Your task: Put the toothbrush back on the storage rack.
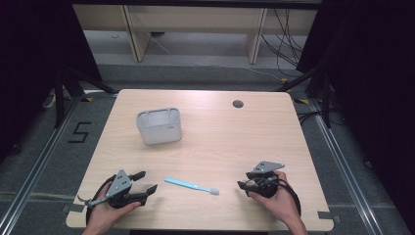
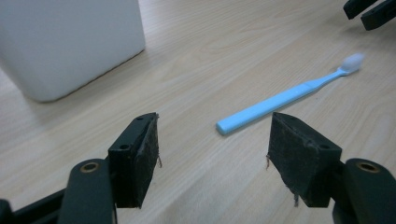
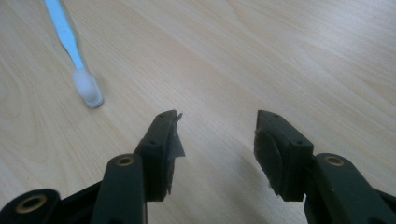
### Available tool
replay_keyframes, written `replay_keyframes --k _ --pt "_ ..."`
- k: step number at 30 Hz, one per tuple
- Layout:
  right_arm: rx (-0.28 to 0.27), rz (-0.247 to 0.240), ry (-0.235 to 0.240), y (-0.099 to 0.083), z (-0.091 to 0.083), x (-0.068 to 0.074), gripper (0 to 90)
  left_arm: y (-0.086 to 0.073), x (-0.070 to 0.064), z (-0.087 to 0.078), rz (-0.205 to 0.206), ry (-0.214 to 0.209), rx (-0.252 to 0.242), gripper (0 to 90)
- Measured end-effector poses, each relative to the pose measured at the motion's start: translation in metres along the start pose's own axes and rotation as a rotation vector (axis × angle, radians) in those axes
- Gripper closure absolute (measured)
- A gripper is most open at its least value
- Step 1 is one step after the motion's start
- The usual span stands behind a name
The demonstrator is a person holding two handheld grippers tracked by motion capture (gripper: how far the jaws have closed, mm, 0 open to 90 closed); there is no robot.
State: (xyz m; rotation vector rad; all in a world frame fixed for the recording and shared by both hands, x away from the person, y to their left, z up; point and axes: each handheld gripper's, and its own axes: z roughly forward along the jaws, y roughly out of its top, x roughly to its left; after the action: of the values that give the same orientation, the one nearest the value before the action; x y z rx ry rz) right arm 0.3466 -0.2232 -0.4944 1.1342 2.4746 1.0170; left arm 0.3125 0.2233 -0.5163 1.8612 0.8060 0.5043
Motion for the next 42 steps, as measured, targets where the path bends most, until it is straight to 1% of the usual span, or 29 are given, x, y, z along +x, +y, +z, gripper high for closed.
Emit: replay_keyframes --k 2,4,5,7,9,13,14,15,16,17,19,20,21,22,24,25,27,29,30,33,34,35,36,37,38,39,40,41,42 --pt "-0.011 -0.032 0.001 0.000 0.001 -0.001 49.9 0.006 -0.001 0.002 0.019 -0.002 0.010 33.6" --pt "-0.021 -0.031 -0.001 0.000 0.002 -0.001 49.9 0.012 -0.001 0.005 0.035 -0.018 0.024 33.9" --pt "-0.001 -0.036 0.004 0.000 0.000 -0.001 49.9 0.015 -0.001 0.007 0.047 -0.023 0.037 34.0" --pt "0.002 -0.048 0.010 0.001 0.000 -0.001 49.8 0.018 -0.001 0.009 0.062 -0.032 0.059 34.7" --pt "0.003 -0.042 0.014 0.001 -0.001 0.000 49.7 0.023 0.000 0.011 0.095 -0.044 0.086 35.6" --pt "-0.001 -0.056 0.005 0.002 -0.001 -0.002 49.6 0.032 -0.001 0.016 0.135 -0.066 0.096 37.6" --pt "0.000 -0.048 0.004 0.002 -0.001 -0.001 49.5 0.035 0.000 0.016 0.164 -0.064 0.106 38.5" --pt "0.000 -0.048 0.004 0.002 -0.001 -0.001 49.5 0.037 0.000 0.018 0.173 -0.074 0.104 38.5" --pt "0.001 -0.048 0.004 0.003 -0.001 -0.001 49.5 0.040 0.000 0.019 0.205 -0.082 0.134 39.1" --pt "-0.015 -0.049 0.002 0.003 0.000 0.000 49.4 0.041 -0.001 0.022 0.206 -0.091 0.135 39.5" --pt "-0.014 -0.048 0.002 0.003 0.000 0.000 49.4 0.045 -0.002 0.026 0.222 -0.103 0.148 39.5" --pt "-0.012 -0.050 0.000 0.003 -0.001 0.000 49.4 0.048 0.000 0.026 0.243 -0.105 0.171 39.5" --pt "-0.015 -0.058 0.004 0.003 0.000 0.000 49.3 0.048 -0.001 0.029 0.226 -0.104 0.161 39.8" --pt "-0.016 -0.057 0.004 0.003 0.000 0.000 49.4 0.050 0.002 0.029 0.244 -0.098 0.179 40.6" --pt "0.003 -0.054 0.006 0.003 -0.003 0.000 49.4 0.051 0.003 0.031 0.218 -0.084 0.161 42.2" --pt "0.003 -0.054 0.006 0.003 -0.003 0.000 49.4 0.052 0.005 0.031 0.231 -0.084 0.165 42.2" --pt "0.004 -0.053 0.008 0.003 -0.003 0.000 49.4 0.053 0.004 0.033 0.225 -0.087 0.162 42.4" --pt "0.005 -0.059 0.011 0.004 -0.003 0.000 49.4 0.054 0.003 0.034 0.244 -0.095 0.170 42.4" --pt "0.009 -0.053 0.013 0.004 -0.003 0.001 49.4 0.055 0.002 0.035 0.246 -0.102 0.178 42.5" --pt "0.002 -0.037 0.021 0.004 -0.002 0.001 49.3 0.063 0.002 0.039 0.302 -0.131 0.215 43.7" --pt "-0.005 -0.059 0.013 0.005 -0.002 0.001 49.4 0.066 0.001 0.040 0.315 -0.140 0.232 45.0" --pt "-0.005 -0.059 0.013 0.005 -0.002 0.001 49.4 0.067 0.001 0.043 0.322 -0.152 0.228 45.0" --pt "-0.001 -0.041 0.013 0.005 -0.002 0.003 49.4 0.070 0.000 0.046 0.337 -0.161 0.239 45.6" --pt "0.016 -0.047 0.012 0.005 -0.004 0.002 49.3 0.075 0.000 0.052 0.378 -0.188 0.275 47.5" --pt "0.019 -0.040 0.015 0.005 -0.005 0.003 49.4 0.075 0.000 0.052 0.378 -0.188 0.275 48.5" --pt "0.017 -0.053 0.012 0.005 -0.004 0.002 49.4 0.078 -0.001 0.055 0.392 -0.205 0.295 49.9" --pt "0.020 -0.042 0.018 0.005 -0.005 0.003 49.4 0.082 -0.002 0.062 0.414 -0.237 0.331 50.8" --pt "0.020 -0.042 0.018 0.005 -0.005 0.003 49.4 0.082 -0.002 0.062 0.414 -0.237 0.331 51.4" --pt "0.017 -0.047 0.017 0.005 -0.005 0.002 49.4 0.085 -0.002 0.066 0.438 -0.253 0.358 51.4"
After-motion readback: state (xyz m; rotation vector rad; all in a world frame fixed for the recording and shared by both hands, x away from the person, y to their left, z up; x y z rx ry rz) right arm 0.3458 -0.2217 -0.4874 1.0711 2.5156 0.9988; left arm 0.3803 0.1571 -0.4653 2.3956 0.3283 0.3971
